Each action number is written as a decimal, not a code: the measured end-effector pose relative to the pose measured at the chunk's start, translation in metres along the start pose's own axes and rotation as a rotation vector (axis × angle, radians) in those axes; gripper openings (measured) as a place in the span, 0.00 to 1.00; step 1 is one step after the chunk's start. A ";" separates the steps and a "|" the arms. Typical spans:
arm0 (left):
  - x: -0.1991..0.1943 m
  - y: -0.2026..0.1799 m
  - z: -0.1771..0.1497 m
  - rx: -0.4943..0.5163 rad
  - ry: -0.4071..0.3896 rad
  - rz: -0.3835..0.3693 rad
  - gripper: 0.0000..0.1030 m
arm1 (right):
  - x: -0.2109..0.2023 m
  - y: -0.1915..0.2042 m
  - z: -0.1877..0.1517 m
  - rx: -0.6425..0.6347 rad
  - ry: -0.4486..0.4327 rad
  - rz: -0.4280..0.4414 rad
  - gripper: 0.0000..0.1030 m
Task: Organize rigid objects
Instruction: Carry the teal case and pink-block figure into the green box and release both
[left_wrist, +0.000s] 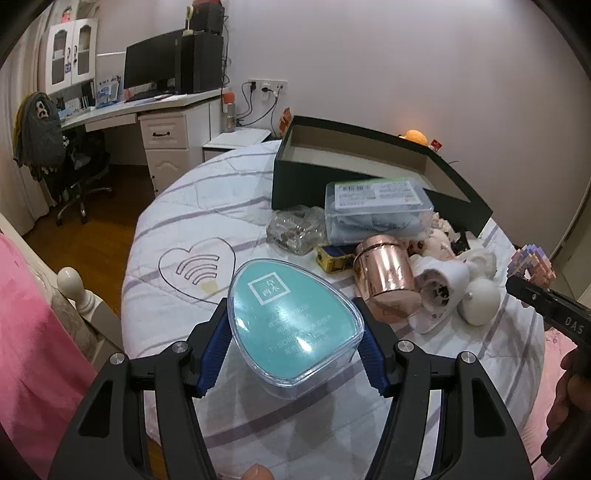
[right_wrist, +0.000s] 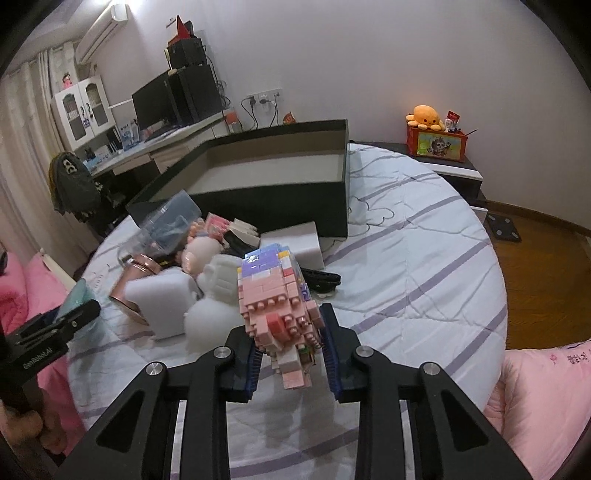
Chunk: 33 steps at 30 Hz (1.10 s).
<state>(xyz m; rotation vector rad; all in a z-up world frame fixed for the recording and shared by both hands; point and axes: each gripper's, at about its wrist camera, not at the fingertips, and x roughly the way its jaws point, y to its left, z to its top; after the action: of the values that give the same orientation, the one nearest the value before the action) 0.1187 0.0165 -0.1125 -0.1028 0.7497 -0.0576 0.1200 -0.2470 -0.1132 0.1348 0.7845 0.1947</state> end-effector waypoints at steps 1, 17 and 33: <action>-0.003 -0.001 0.003 0.004 0.001 0.003 0.62 | -0.003 0.001 0.002 0.001 -0.003 0.005 0.28; -0.025 -0.038 0.125 0.068 -0.079 -0.066 0.62 | -0.029 0.042 0.098 -0.062 -0.101 0.088 0.28; 0.116 -0.071 0.229 0.107 -0.031 -0.090 0.62 | 0.102 0.025 0.197 -0.038 0.004 0.052 0.28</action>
<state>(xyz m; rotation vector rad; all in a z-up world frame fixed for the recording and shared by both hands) 0.3589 -0.0474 -0.0167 -0.0348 0.7096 -0.1813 0.3277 -0.2094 -0.0405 0.1191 0.7817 0.2595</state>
